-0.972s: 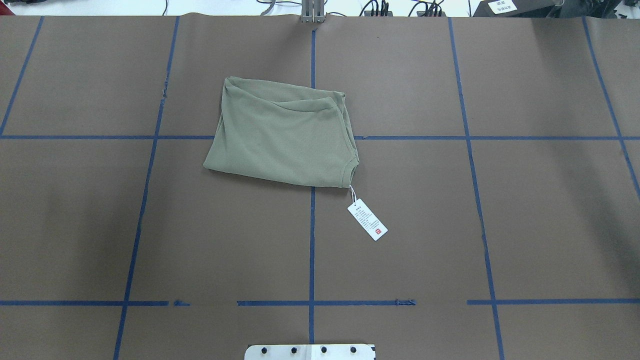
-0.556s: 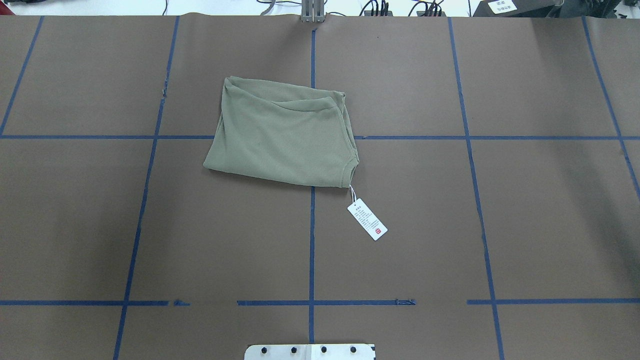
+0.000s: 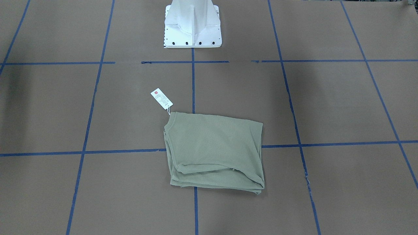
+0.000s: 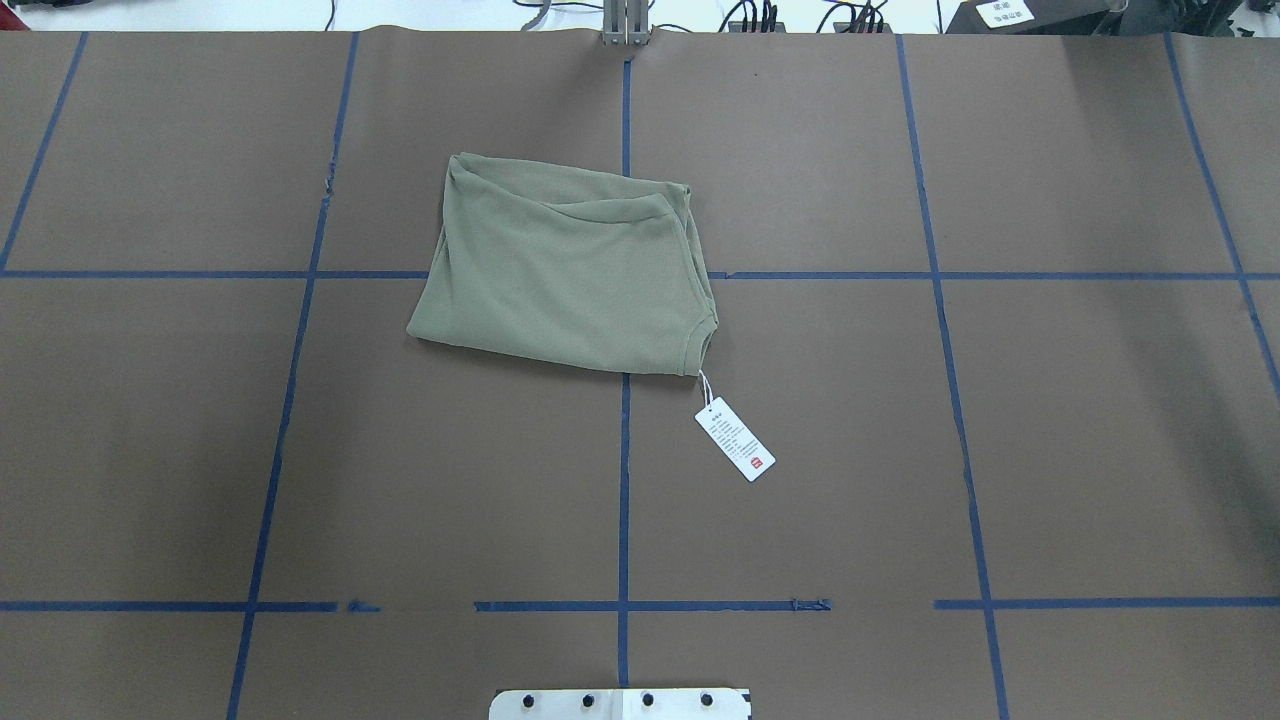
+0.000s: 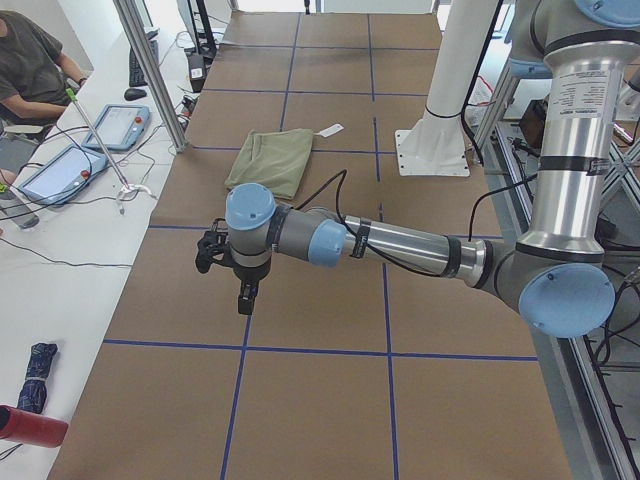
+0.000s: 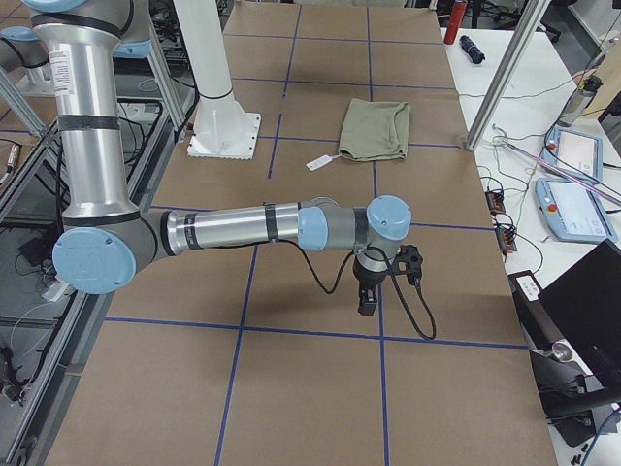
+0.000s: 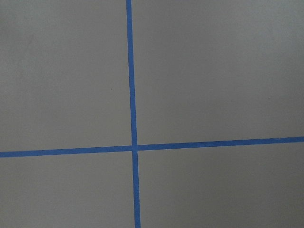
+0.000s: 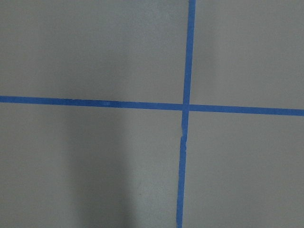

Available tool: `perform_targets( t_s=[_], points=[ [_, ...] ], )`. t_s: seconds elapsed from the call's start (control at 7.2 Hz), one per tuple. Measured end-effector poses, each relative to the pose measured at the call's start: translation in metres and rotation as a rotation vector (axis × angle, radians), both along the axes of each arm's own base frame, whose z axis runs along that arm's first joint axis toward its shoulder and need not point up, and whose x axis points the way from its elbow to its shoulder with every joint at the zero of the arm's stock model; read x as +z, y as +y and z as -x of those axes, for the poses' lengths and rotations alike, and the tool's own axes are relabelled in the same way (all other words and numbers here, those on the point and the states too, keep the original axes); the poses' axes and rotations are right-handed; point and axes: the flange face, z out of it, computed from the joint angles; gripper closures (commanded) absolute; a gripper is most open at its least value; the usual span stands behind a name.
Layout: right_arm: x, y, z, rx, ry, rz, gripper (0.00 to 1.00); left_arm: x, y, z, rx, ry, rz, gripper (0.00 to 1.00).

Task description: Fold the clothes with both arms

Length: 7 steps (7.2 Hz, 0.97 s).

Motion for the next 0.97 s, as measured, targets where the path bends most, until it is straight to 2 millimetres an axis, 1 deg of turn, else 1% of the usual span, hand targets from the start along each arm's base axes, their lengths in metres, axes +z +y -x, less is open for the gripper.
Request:
perform_targets(
  t_s=[0.28,0.56,0.69,0.97],
  points=[
    [0.002,0.002,0.000,0.000,-0.002,0.000,0.00,0.000,0.005,0.000,0.001,0.000,-0.002,0.00],
    [0.004,0.003,0.000,0.003,0.001,0.003,0.00,-0.005,0.006,-0.001,0.003,0.007,-0.008,0.00],
    [0.003,0.003,0.000,0.004,0.001,0.002,0.00,-0.008,0.005,-0.001,0.004,0.008,-0.015,0.00],
    [0.006,0.004,0.000,0.005,0.003,0.007,0.00,-0.022,0.005,-0.001,0.003,0.005,-0.044,0.00]
  ],
)
